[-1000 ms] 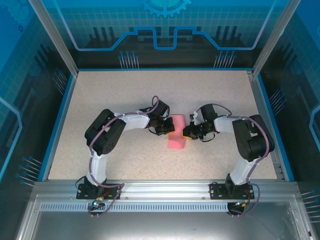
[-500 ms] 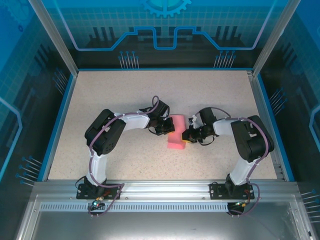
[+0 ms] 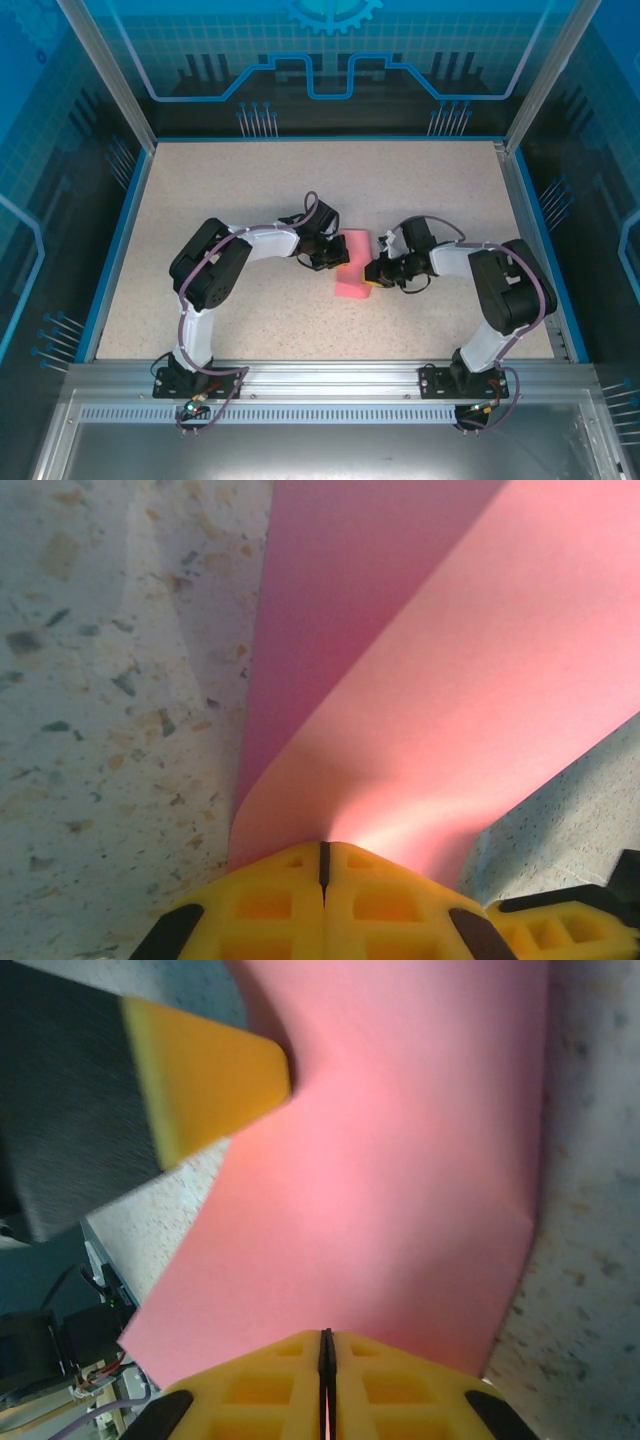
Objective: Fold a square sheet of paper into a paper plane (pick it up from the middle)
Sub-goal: Fold the square sheet of paper in half at the center of the table.
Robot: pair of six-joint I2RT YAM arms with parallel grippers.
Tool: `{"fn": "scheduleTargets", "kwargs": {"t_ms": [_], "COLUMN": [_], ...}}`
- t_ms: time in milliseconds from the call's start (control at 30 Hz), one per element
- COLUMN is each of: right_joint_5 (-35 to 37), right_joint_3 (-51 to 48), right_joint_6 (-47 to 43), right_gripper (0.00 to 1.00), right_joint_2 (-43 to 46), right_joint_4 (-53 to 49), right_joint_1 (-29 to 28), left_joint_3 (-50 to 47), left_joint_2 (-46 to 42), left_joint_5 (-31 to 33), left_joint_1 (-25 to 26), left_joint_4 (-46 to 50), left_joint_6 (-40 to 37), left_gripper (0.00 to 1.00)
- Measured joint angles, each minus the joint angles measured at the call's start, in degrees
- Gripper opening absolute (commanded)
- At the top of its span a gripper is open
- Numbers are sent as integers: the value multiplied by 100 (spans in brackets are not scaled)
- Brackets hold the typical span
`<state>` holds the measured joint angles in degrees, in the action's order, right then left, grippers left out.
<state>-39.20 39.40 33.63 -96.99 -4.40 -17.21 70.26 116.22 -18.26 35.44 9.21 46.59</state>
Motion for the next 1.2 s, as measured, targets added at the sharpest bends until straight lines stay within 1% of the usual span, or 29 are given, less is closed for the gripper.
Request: {"fn": "scheduleTargets", "kwargs": {"t_ms": [100, 367, 500, 633, 833, 900, 1067, 1200], "right_joint_5": [-33, 52, 105, 173, 291, 166, 15, 68], "right_joint_3": [-96, -94, -61, -39, -166, -212, -389, -501], "right_joint_6": [0, -22, -17, -15, 2, 13, 50, 111], "right_gripper": [10, 10, 10, 9, 8, 8, 8, 10], "right_joint_2": [-131, 11, 262, 306, 96, 26, 61, 243], "right_joint_4": [63, -92, -258, -284, -127, -9, 295, 258], "right_joint_1": [2, -37, -243, -435, -433, -385, -308, -297], "left_joint_3": [0, 2, 2, 9, 11, 11, 11, 11], "left_joint_2": [0, 0, 0, 0, 0, 0, 0, 0], "left_joint_5": [0, 2, 2, 2, 2, 2, 2, 2], "left_joint_1": [0, 0, 0, 0, 0, 0, 0, 2], "left_joint_4": [0, 2, 4, 15, 17, 26, 33, 35], "left_joint_6": [-2, -2, -2, -2, -17, -17, -17, -17], "left_gripper": [0, 0, 0, 0, 0, 0, 0, 0]}}
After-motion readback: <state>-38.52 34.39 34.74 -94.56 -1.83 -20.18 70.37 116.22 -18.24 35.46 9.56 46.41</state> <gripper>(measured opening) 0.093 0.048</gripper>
